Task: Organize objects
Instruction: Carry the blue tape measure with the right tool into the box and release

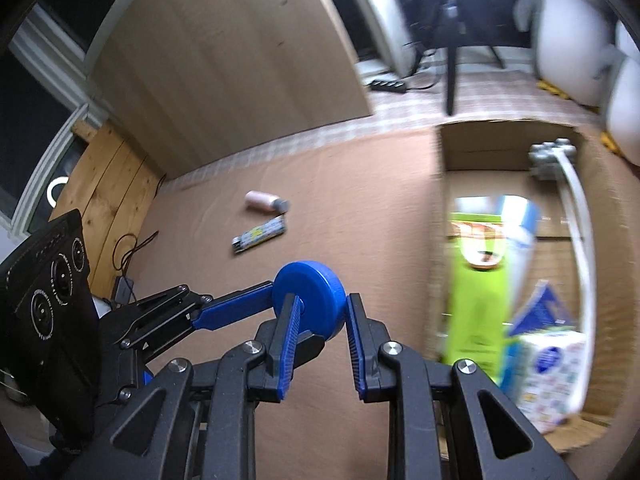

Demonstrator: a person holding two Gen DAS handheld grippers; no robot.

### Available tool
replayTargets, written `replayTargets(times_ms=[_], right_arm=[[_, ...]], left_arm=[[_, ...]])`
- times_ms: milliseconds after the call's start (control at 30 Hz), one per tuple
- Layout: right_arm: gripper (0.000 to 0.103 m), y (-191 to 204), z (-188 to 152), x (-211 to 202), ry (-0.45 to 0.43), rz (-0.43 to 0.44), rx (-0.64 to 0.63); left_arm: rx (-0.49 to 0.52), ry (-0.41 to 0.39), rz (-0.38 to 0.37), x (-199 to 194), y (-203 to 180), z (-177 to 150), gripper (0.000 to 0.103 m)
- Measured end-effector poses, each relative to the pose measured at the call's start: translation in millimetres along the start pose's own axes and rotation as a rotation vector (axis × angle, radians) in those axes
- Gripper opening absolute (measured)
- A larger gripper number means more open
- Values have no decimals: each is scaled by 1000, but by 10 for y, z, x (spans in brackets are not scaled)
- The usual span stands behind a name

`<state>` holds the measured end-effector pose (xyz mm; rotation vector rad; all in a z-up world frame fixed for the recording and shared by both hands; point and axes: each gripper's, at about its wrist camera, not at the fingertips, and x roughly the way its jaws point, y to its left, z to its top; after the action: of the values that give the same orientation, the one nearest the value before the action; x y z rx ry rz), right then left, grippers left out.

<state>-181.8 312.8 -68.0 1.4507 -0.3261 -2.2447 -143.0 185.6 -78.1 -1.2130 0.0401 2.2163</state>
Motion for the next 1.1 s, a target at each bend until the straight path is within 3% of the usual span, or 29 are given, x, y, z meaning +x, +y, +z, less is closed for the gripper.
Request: replayTargets(times_ms=[433,900,1033,1100], right_arm=[[22,-597,-139,-425,-49,-46,66],[22,-743,-217,-494,-54,-62,86],[52,-732,-235,-513,-79,-109,89],[53,-715,-238,-531,-88,-120,84]], left_arm=[[78,23,-41,408,-713,260,45],[102,48,-57,523,-859,279,48],[103,51,-22,519,-844,251,67],[98,50,-23,499,-818,219,67]])
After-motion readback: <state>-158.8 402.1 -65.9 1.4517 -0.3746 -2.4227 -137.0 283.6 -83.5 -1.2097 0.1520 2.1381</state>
